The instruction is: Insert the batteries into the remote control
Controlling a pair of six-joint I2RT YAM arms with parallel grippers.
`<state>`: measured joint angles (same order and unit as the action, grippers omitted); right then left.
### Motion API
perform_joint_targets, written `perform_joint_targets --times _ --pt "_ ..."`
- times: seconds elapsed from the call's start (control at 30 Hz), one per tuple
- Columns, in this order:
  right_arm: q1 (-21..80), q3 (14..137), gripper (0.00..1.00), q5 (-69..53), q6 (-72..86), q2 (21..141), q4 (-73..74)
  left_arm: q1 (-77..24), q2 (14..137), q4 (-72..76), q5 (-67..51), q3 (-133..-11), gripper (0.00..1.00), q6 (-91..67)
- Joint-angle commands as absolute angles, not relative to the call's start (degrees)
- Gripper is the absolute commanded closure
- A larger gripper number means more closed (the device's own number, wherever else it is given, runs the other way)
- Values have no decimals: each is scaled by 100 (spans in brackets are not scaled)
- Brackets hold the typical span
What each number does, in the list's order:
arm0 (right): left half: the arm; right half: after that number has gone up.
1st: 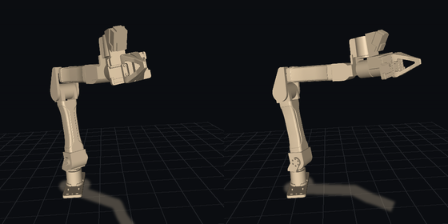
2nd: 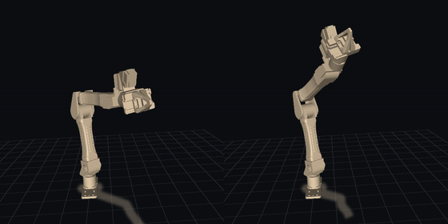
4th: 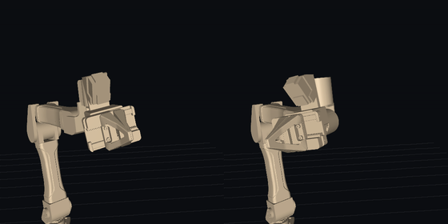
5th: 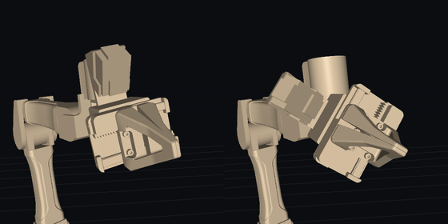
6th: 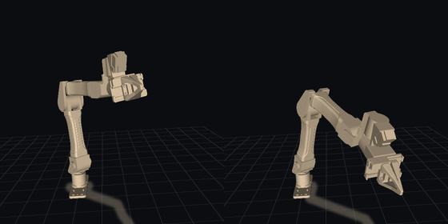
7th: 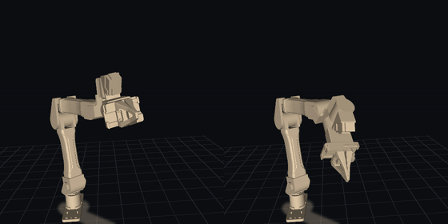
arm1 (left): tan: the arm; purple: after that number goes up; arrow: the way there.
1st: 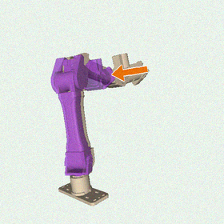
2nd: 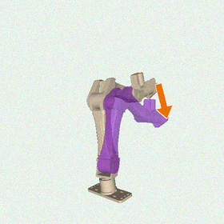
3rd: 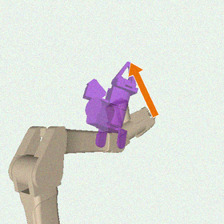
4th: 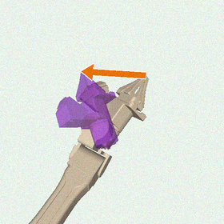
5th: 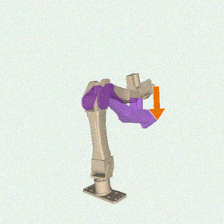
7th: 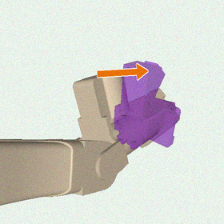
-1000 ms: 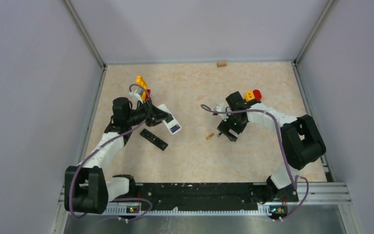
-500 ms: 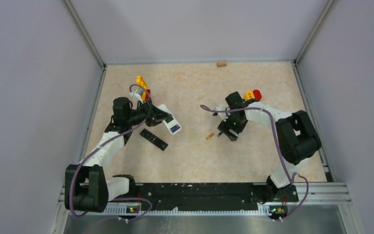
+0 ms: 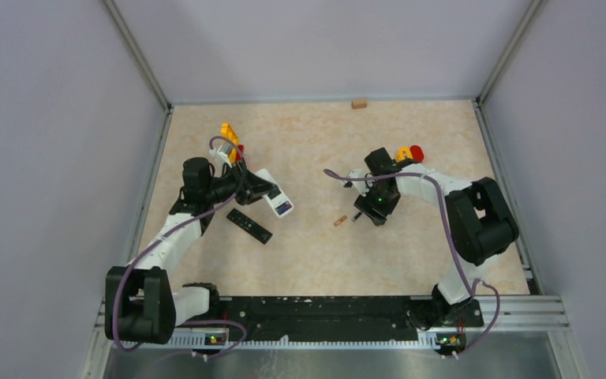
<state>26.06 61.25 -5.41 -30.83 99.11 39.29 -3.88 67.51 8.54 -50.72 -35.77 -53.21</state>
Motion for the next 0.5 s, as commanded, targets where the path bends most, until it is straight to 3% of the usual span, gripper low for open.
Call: perform_joint_targets --times 0.0,0.47 --pt "2558 6233 44 -425 -3045 9808 3829 -360 6655 1072 -5147 -3722 100 -5282" --pt "2680 6197 56 -1347 -2820 8798 3542 -589 6713 1666 -4597 -3533 100 -5553"
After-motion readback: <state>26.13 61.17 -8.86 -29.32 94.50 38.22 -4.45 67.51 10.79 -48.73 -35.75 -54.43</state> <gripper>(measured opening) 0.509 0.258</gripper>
